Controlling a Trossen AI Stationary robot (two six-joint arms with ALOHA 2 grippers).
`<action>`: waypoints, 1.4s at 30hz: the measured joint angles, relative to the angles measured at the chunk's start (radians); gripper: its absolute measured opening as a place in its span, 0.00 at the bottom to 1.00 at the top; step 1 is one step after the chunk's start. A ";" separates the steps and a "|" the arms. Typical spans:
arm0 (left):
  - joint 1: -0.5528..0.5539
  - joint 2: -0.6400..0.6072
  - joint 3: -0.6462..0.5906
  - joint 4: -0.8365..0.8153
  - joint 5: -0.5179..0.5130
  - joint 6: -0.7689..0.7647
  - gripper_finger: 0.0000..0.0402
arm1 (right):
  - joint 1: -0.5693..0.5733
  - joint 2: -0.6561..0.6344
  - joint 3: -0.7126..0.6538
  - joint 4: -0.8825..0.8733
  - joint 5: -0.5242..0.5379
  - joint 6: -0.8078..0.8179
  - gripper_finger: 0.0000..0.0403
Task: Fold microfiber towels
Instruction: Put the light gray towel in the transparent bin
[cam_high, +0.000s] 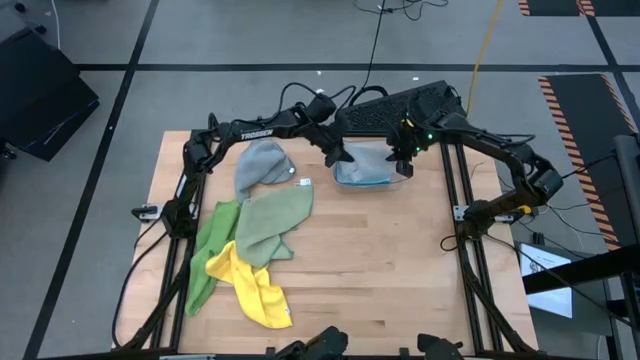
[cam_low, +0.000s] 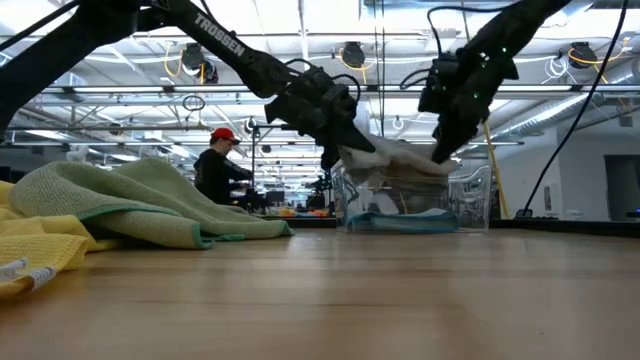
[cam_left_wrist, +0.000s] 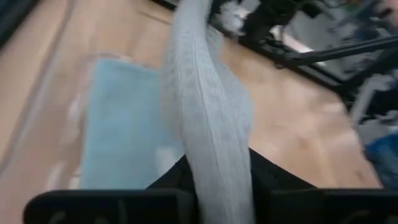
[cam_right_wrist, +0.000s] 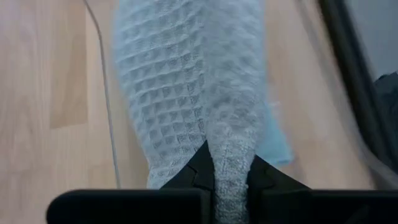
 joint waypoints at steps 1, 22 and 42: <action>0.000 0.000 0.000 0.000 -0.022 0.005 0.18 | 0.000 0.000 -0.016 0.013 0.000 0.004 0.04; -0.058 0.021 0.000 -0.071 -0.273 0.039 0.06 | 0.000 0.074 -0.095 0.162 0.054 0.020 0.15; -0.096 -0.027 0.001 -0.151 -0.504 -0.088 0.37 | -0.006 0.073 -0.094 0.193 0.106 0.093 0.41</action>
